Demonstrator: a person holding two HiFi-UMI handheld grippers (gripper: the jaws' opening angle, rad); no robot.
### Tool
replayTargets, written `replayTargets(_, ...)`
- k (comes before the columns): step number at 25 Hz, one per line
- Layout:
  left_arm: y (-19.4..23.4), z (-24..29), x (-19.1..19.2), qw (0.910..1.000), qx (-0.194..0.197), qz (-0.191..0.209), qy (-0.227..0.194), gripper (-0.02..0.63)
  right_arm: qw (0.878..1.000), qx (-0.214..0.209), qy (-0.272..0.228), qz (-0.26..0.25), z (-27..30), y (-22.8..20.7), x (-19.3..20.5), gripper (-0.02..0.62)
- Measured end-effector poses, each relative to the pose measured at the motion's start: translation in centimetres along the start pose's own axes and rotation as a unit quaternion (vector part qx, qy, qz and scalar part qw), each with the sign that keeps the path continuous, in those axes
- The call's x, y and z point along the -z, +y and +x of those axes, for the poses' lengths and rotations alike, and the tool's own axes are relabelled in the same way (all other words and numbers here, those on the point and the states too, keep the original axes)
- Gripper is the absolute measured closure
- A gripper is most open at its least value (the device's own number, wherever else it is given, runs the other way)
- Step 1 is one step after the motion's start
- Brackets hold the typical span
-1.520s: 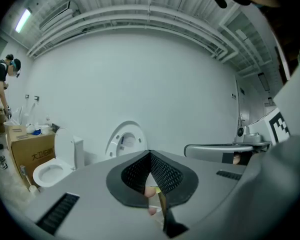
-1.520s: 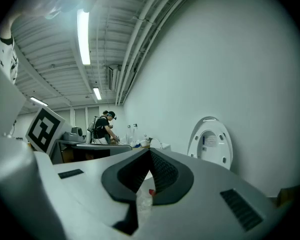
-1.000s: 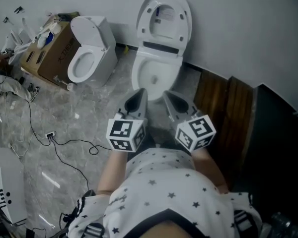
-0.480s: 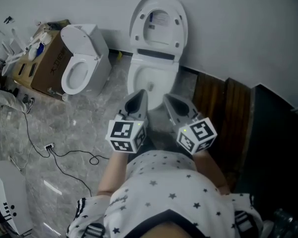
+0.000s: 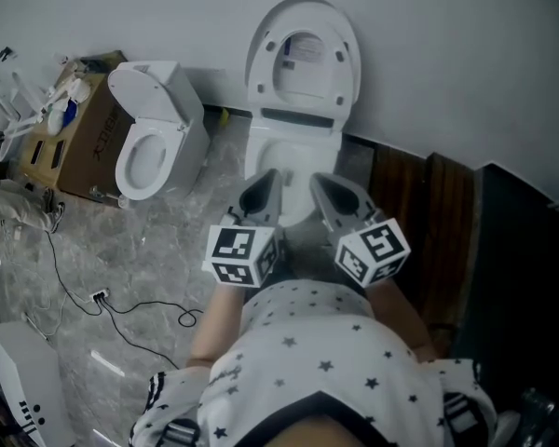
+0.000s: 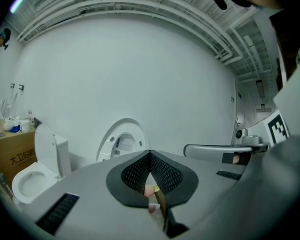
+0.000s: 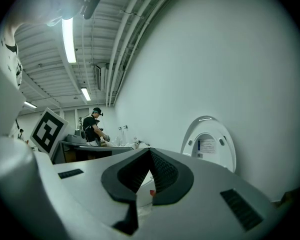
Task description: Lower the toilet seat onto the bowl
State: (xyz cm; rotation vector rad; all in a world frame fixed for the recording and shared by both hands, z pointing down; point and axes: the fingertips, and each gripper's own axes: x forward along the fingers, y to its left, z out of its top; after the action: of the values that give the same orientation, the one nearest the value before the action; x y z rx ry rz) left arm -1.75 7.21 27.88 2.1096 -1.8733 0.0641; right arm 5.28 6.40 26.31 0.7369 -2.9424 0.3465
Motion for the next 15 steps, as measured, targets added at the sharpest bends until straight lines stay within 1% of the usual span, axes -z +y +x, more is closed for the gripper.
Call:
replayTargets(7,3.6,2.8,-1.9,0.9999,0.01,0.002,0.001,0.614,1.0,0.009,-0.004,0.001,4.2,-1.4,-1.4,0.591)
replayTargets(15,6.2,6.6,-3.1,0.9994,0.032,0.003,0.008,0.614,1.0,0.026,-0.005,-0.001,8.3,-3.3,-2.3,0.591)
